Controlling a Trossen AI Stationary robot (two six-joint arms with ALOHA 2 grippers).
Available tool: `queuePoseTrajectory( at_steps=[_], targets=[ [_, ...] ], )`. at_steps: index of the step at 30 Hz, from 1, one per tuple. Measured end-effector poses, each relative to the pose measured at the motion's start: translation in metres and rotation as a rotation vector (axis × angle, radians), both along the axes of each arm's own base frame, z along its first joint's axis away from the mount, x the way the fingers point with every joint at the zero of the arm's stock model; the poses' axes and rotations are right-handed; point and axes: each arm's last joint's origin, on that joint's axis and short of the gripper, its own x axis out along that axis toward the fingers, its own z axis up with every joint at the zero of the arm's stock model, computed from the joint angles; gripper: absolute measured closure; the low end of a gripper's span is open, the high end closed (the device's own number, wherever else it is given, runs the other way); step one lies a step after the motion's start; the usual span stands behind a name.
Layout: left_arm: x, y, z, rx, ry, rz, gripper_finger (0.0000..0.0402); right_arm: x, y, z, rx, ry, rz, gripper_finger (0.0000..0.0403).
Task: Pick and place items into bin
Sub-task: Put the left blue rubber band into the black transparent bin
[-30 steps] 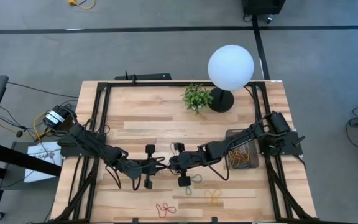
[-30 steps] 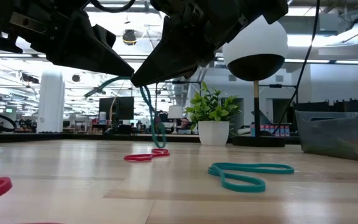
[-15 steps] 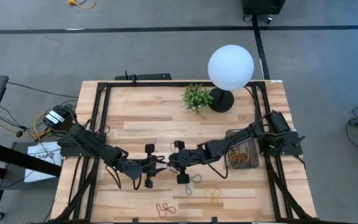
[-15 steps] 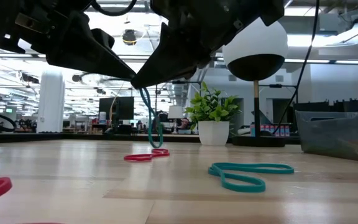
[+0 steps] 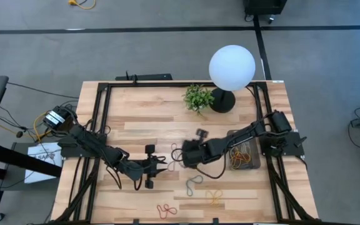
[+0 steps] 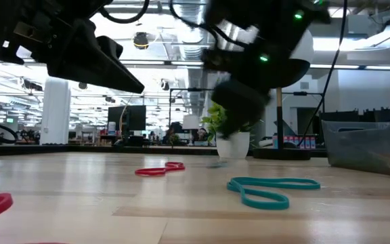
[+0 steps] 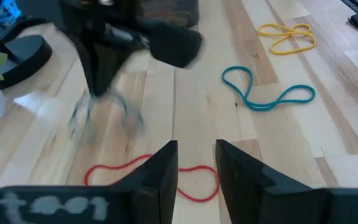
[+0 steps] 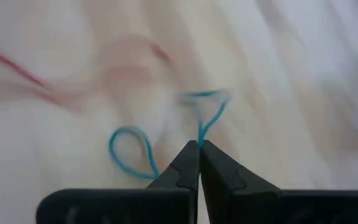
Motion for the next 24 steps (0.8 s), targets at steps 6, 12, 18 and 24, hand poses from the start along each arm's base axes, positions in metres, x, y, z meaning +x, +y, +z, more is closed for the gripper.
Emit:
queuePoseTrajectory(
  at_steps=[6,12,18,24],
  targets=[
    [-0.001,0.001,-0.002,-0.007,0.014,0.008,0.0302,-0.039,-0.004,0.021,-0.028,0.182,-0.383,0.0400],
    [-0.001,0.001,-0.001,-0.012,0.014,0.011,0.0302,-0.074,0.020,0.052,-0.168,0.238,-0.608,0.0400],
    [-0.001,0.001,-0.001,-0.037,0.011,0.024,0.0302,-0.094,0.047,0.052,-0.187,0.220,-0.548,0.0399],
    [-0.001,0.001,-0.001,-0.054,0.009,0.032,0.0302,-0.106,0.052,0.044,-0.193,0.267,-0.550,0.0399]
  ],
)
